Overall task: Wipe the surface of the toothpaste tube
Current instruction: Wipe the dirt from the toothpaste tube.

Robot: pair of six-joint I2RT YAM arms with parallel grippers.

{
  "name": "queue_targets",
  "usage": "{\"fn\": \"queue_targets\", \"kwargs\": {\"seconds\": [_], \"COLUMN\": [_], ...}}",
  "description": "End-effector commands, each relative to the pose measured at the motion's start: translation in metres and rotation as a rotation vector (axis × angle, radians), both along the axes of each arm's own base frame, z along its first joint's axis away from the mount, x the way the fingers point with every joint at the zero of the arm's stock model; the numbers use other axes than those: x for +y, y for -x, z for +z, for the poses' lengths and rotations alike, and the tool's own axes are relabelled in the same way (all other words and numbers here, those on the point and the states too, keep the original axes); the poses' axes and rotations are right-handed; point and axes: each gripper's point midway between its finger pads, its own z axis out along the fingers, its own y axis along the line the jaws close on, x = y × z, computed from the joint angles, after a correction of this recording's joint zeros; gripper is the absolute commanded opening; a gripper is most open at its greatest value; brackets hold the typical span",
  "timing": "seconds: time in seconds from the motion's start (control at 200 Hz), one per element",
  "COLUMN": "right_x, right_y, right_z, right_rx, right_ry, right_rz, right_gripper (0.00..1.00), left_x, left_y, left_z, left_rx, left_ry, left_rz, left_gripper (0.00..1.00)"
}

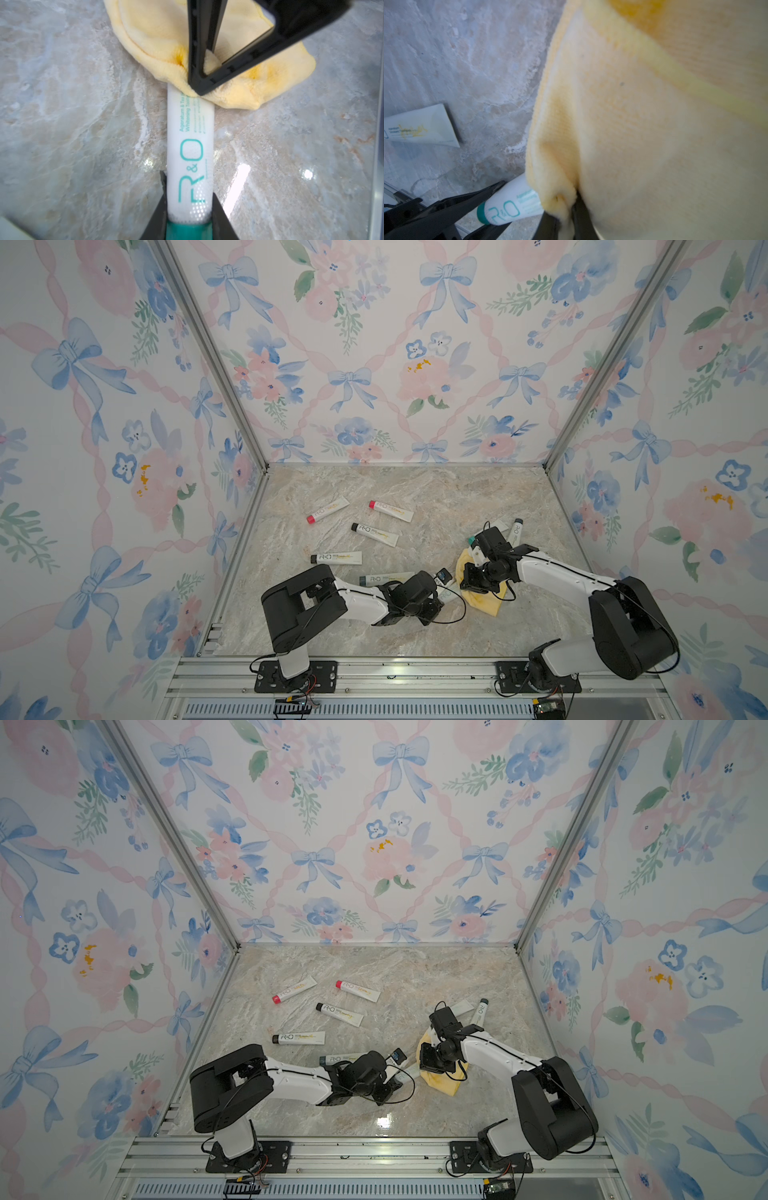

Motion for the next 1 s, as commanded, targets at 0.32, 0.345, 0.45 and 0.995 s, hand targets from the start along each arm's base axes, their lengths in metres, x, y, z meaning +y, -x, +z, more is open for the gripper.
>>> {"fn": "queue_targets", "kwargs": {"seconds": [0.32, 0.345, 0.45, 0.995], "right_x": [0.012, 0.018, 0.035, 0.0], "right_y": [0.022, 0.025, 0.038, 0.02], "right_z": [-0.015, -0.015, -0.011, -0.022], "right_rx": [0.078, 0.084, 0.1, 0.093], "right_ry": [0.03, 0.007, -0.056, 0.017], "right_rz": [0.07, 0.076, 0.106, -0.008], "right_gripper": [0.13, 0.13, 0.14, 0.13], "left_x": [0.017, 0.017, 0.017, 0.019], "left_y": [0.003, 0.003, 0.003, 0.001], "left_z": [-0.02, -0.02, -0.02, -0.011], "left_rx": [0.028, 0.029, 0.031, 0.019], "left_ry": [-0.076, -0.077, -0.075, -0.057], "left_rz": [0.013, 0.013, 0.011, 0.019], "left_gripper": [0.25, 0.25, 0.25, 0.25]}}
